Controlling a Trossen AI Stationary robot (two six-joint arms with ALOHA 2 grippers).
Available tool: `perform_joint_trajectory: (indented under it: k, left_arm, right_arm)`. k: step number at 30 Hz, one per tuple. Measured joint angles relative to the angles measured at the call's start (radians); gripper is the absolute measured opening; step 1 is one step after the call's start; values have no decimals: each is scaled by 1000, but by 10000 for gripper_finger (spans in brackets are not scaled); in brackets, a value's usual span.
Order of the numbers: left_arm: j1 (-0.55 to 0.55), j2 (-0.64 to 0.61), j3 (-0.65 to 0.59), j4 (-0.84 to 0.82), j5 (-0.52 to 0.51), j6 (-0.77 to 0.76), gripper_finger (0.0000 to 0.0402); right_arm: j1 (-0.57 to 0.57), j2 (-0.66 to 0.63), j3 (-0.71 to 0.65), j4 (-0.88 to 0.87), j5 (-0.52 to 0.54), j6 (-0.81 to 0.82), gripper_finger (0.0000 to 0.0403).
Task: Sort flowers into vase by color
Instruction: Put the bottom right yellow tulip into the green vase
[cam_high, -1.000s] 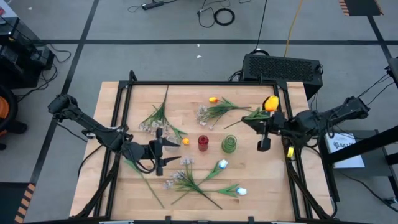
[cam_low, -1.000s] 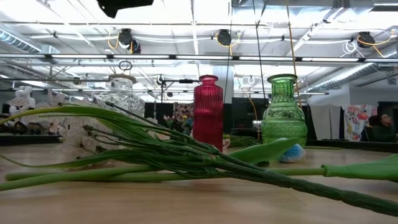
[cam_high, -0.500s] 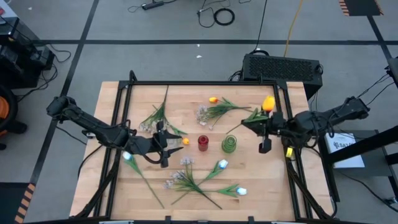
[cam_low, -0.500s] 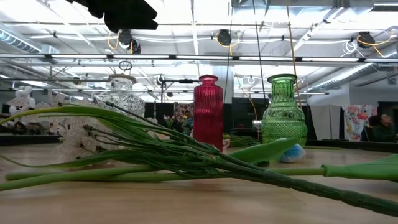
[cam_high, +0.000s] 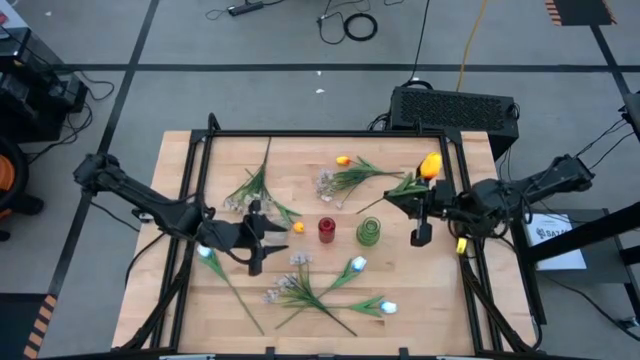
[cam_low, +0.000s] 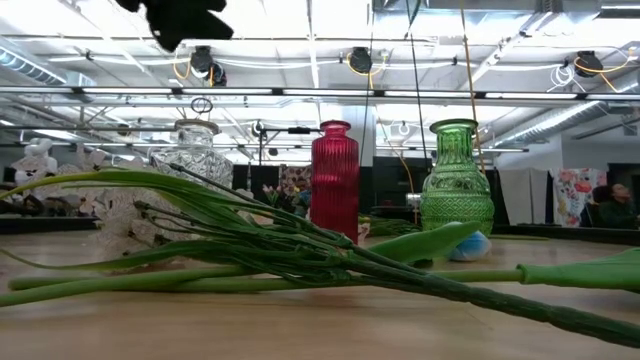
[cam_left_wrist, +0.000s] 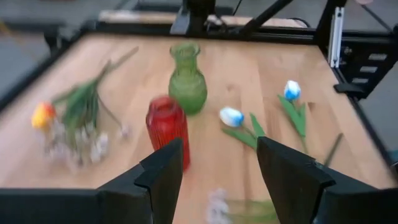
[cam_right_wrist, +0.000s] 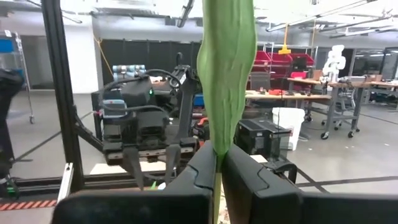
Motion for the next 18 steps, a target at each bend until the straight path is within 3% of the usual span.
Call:
perform_joint_trajectory:
  k: [3, 12, 18]
  left_arm:
    - [-17, -4, 2, -25, 2, -113, 212]
    - [-110, 115, 3, 38, 56, -196, 212]
    - [-210, 269, 2, 154, -72, -201, 212]
  right_arm:
    - [22, -31, 0, -32, -1, 3, 8]
    - [58, -115, 0, -131, 1, 37, 9]
    - [57, -91, 0, -130, 1, 82, 9]
